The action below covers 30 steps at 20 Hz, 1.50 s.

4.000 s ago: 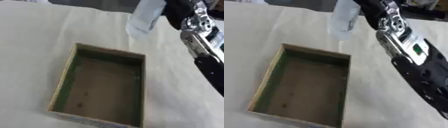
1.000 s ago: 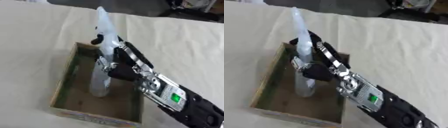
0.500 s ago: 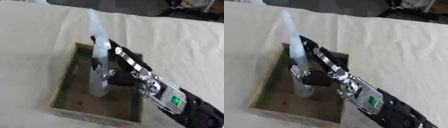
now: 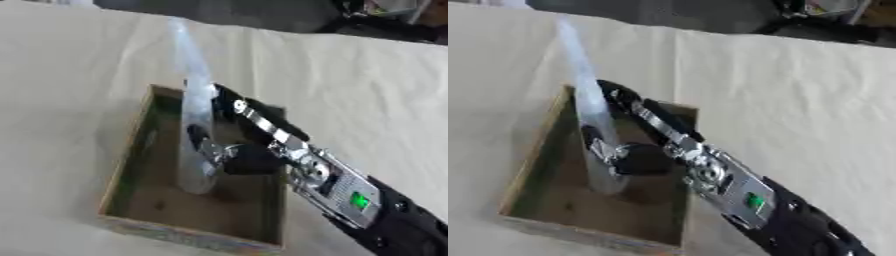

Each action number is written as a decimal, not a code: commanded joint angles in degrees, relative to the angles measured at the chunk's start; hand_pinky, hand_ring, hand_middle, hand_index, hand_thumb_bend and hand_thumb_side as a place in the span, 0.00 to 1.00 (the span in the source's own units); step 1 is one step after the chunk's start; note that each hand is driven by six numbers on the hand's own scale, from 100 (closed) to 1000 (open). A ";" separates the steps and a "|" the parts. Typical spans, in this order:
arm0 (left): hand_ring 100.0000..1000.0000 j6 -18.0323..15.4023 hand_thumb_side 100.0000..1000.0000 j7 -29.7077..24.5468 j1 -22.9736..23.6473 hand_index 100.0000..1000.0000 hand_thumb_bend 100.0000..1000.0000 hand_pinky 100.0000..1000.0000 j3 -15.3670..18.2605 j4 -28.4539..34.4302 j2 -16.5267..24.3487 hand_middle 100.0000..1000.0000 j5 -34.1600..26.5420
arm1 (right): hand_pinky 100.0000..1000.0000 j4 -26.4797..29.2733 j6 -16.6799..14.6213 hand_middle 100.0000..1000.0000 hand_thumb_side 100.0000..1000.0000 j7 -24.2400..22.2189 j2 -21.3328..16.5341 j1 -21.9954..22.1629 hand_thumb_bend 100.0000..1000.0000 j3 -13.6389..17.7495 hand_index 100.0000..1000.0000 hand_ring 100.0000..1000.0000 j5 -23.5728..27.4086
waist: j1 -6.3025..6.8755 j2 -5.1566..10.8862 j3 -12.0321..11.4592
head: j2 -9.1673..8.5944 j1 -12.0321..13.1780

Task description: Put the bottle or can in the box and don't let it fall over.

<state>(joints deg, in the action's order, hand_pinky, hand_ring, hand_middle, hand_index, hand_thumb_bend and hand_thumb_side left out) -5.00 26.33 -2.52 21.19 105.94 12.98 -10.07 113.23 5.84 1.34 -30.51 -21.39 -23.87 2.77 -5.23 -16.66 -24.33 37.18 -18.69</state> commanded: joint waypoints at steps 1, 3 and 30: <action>0.72 -0.03 0.41 0.24 0.13 0.68 0.56 1.00 0.69 0.62 0.73 0.79 0.49 | 1.00 1.36 -0.19 1.00 0.41 -0.35 -0.19 0.15 0.00 1.60 1.00 1.00 -0.54 | 0.57 1.09 0.12 | 0.12 0.29; 0.72 -0.03 0.41 0.22 0.18 0.68 0.56 1.00 0.69 0.61 0.72 0.79 0.51 | 1.00 1.36 -0.12 1.00 0.41 -0.13 -0.10 0.62 0.00 2.18 1.00 1.00 -0.55 | 0.63 1.15 0.24 | 0.10 0.37; 0.72 -0.13 0.41 1.03 1.46 0.67 0.56 1.00 1.52 0.59 0.59 0.79 0.80 | 1.00 1.36 -10.24 1.00 0.41 19.56 2.33 5.84 0.00 14.92 0.20 1.00 0.01 | 1.89 2.13 3.12 | -0.17 1.84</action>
<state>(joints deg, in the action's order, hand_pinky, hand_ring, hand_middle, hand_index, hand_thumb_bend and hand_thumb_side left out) -5.01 27.29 -1.06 22.12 105.92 12.95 -9.55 113.23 -3.81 19.55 -27.32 -14.90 -10.05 2.40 -3.75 -15.49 -21.19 37.61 -16.72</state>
